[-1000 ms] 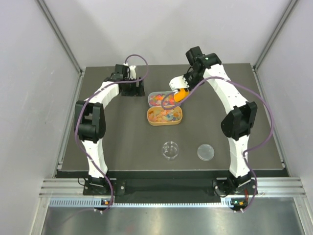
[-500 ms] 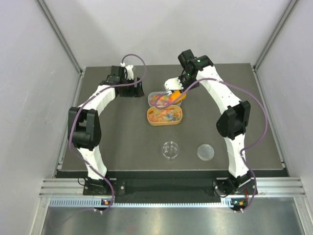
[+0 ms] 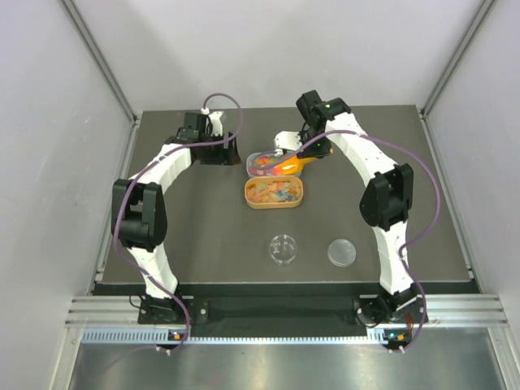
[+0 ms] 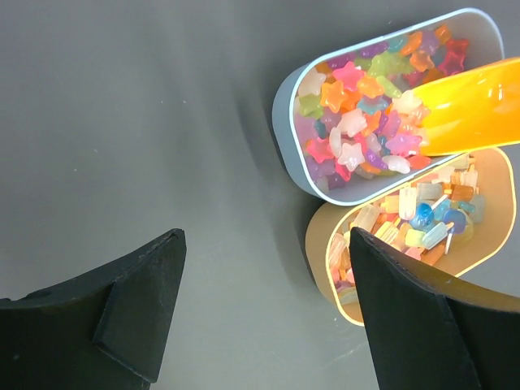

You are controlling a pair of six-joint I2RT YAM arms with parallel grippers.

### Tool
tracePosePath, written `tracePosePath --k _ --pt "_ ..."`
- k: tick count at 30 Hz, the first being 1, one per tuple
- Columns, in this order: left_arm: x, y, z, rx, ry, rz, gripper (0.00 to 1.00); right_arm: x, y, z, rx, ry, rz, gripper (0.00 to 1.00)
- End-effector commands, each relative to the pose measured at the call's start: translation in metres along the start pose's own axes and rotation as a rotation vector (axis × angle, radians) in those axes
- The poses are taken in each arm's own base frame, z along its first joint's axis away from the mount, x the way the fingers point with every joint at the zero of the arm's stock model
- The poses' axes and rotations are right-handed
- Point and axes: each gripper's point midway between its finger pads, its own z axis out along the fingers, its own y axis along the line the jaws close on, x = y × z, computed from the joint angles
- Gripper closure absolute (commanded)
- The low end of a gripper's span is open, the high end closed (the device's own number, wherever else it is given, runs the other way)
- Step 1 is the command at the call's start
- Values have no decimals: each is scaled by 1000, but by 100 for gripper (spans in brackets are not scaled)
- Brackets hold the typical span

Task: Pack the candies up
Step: Scoop the fake candies from the storage box.

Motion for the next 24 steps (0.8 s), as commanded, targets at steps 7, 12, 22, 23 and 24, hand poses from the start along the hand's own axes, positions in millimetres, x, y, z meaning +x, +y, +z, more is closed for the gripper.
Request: tracePosePath --k 7,12,22,23,24 --pt "-5 -1 13 38 -9 -11 15 6 6 10 -41 -6 59 100" --pt "-5 -6 14 49 -10 -12 16 -3 -8 13 -16 -38 119 100" --pt "-9 -10 20 66 -11 -3 16 3 2 19 -3 -68 190 100" --pt "-8 -11 20 68 -9 -3 16 3 1 18 2 -71 199 100" --pt "-9 -12 20 70 -11 0 16 1 1 17 4 -76 211 100"
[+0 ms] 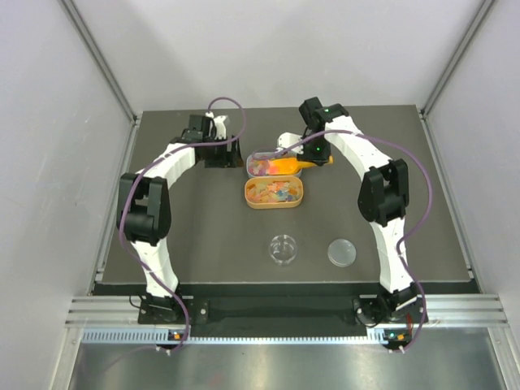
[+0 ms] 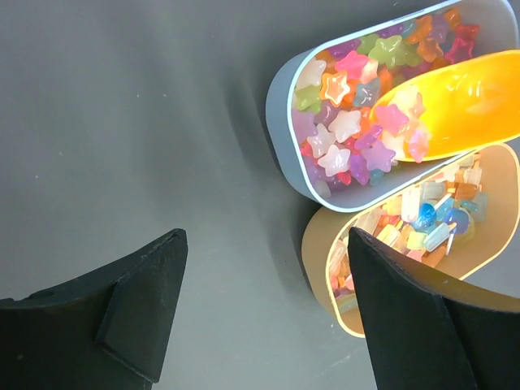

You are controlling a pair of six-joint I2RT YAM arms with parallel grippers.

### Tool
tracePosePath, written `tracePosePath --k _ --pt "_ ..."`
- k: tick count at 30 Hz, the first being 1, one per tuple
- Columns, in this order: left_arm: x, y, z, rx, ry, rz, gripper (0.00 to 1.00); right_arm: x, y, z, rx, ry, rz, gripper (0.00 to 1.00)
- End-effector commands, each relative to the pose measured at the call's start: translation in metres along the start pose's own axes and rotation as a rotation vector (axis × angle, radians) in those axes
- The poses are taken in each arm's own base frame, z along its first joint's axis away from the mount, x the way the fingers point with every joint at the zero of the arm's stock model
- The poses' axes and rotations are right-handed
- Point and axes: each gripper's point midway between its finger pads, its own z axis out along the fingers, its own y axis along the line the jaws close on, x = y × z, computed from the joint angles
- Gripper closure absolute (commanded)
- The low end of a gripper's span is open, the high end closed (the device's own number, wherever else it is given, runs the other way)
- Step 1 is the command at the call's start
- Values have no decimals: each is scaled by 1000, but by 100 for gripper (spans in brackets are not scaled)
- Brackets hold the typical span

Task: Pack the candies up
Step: Scoop the fake candies from the storage box.

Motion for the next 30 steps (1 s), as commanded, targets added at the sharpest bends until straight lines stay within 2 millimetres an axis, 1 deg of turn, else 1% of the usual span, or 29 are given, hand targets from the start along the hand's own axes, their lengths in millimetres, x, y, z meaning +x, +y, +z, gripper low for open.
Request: tracePosePath --k 1,3,4,6,7,9,10,13,17,20,21,23,27,30 --pt "-24 -12 0 37 -63 33 16 -11 -9 -27 65 -75 53 100" --pt "-25 -14 1 39 -66 38 16 -12 -10 -27 66 -75 56 100" --pt "-25 -15 2 35 -65 41 16 -13 -14 -31 83 -76 56 100" --pt "-26 -16 3 34 -68 45 16 -12 -19 -32 98 -64 46 100" --pt "-27 -16 2 33 -69 46 16 -11 -23 -36 116 -49 39 100" --pt "-28 -18 2 32 -73 51 16 -13 -24 -33 116 -39 13 100" --pt "-29 -18 1 31 -76 54 16 -8 -28 -34 135 -1 3 100" --pt "-32 -20 -1 30 -83 54 16 -10 -32 -33 159 29 -21 100" --pt "-36 -18 -4 14 -97 53 16 -19 -38 -35 196 58 -83 100" --pt "-31 -15 0 2 -88 42 16 -27 -39 -37 211 76 -131 100" --pt "-27 -11 3 -7 -80 34 16 -27 -39 -37 216 89 -142 100" --pt "-28 -9 6 -18 -90 22 16 -28 -38 -35 211 101 -161 100" --pt "-27 1 21 -46 -80 -14 20 -26 -37 -31 205 133 -186 100" --pt "-25 3 29 -39 -75 -19 31 -25 -39 -31 211 144 -191 100"
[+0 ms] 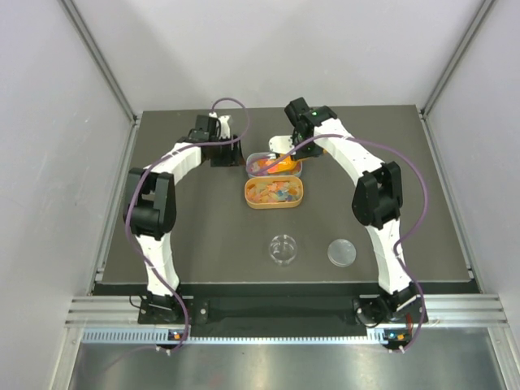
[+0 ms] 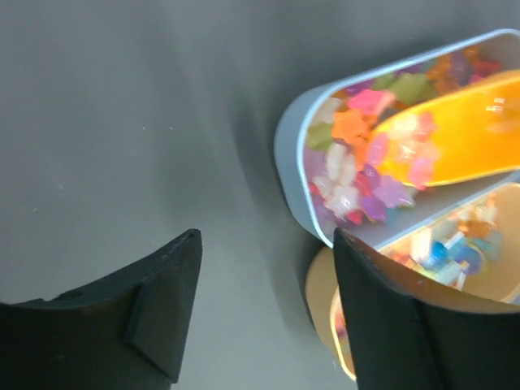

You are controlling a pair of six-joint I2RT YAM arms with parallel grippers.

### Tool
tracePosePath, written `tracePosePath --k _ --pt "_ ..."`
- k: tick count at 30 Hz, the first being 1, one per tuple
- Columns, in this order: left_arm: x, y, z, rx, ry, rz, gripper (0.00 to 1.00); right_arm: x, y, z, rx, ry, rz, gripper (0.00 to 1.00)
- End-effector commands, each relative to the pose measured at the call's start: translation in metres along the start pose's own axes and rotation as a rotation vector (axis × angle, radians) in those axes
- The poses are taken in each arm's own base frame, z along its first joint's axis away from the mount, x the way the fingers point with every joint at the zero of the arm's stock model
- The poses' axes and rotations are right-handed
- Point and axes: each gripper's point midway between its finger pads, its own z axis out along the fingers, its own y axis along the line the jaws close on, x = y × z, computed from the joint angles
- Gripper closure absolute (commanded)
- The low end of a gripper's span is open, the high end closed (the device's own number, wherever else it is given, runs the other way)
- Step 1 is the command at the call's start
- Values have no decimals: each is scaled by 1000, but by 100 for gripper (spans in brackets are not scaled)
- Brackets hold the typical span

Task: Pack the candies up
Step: Scoop the fake candies from the storage box.

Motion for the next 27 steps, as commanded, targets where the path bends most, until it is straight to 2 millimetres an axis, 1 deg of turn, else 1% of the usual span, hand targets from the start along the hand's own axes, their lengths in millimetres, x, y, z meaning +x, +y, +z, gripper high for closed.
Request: tracePosePath --k 1,4,5,8,11,15,19,21,27 --pt "-16 2 10 -4 -52 -11 33 -1 -19 -11 71 23 -23 100" --pt "-13 7 17 -14 -46 -24 36 0 -19 -7 69 32 -24 100" --pt "-11 9 20 -17 -42 -28 37 0 -18 -3 62 37 -24 100" --pt "-15 12 23 -23 -50 -26 38 1 -18 0 62 52 -24 100" --pt "-16 12 29 -15 -45 -28 39 2 -20 -2 72 75 -29 100" --pt "-18 10 37 0 -44 -35 39 6 -23 -15 92 114 -45 100" --pt "-20 12 40 2 -49 -39 39 12 -21 -28 92 140 -55 100" --pt "-20 11 42 4 -52 -37 38 15 -20 -31 89 154 -59 100" --pt "-21 7 40 21 -54 -46 37 20 -17 -29 66 213 -93 100"
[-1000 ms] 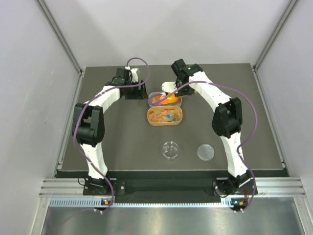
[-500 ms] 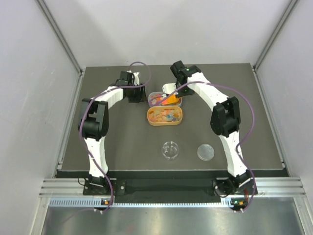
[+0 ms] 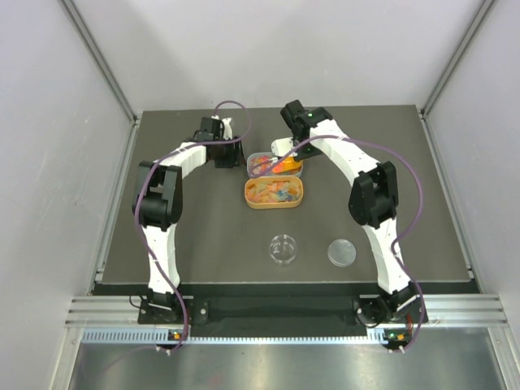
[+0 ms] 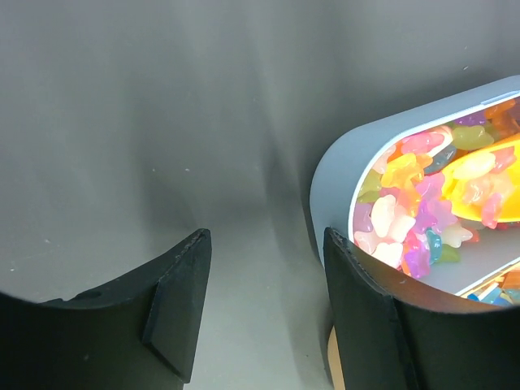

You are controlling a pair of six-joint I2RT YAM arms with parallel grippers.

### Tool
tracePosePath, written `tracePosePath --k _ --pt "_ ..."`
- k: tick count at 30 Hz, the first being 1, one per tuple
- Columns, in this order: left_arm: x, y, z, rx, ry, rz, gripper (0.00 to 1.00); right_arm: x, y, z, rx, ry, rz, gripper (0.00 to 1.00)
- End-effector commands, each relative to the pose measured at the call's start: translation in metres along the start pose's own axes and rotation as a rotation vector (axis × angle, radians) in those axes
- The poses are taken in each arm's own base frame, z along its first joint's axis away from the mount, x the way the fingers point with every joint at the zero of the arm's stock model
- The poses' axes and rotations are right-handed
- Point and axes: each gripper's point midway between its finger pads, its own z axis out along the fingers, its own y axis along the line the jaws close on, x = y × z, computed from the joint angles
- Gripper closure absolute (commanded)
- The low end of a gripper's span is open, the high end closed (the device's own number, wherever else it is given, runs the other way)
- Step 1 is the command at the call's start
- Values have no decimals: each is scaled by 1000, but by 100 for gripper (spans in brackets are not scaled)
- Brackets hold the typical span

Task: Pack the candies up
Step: Scoop the fake candies from the storage box.

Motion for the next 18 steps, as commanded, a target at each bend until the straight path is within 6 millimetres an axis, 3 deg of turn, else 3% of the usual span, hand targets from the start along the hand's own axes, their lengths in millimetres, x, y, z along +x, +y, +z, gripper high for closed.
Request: tracePosePath --k 1,18 --pt "-27 -12 -5 41 -80 10 38 5 -10 -24 44 57 -32 100" --pt "-20 -23 -8 80 -68 5 38 -26 -7 -4 20 62 -85 100"
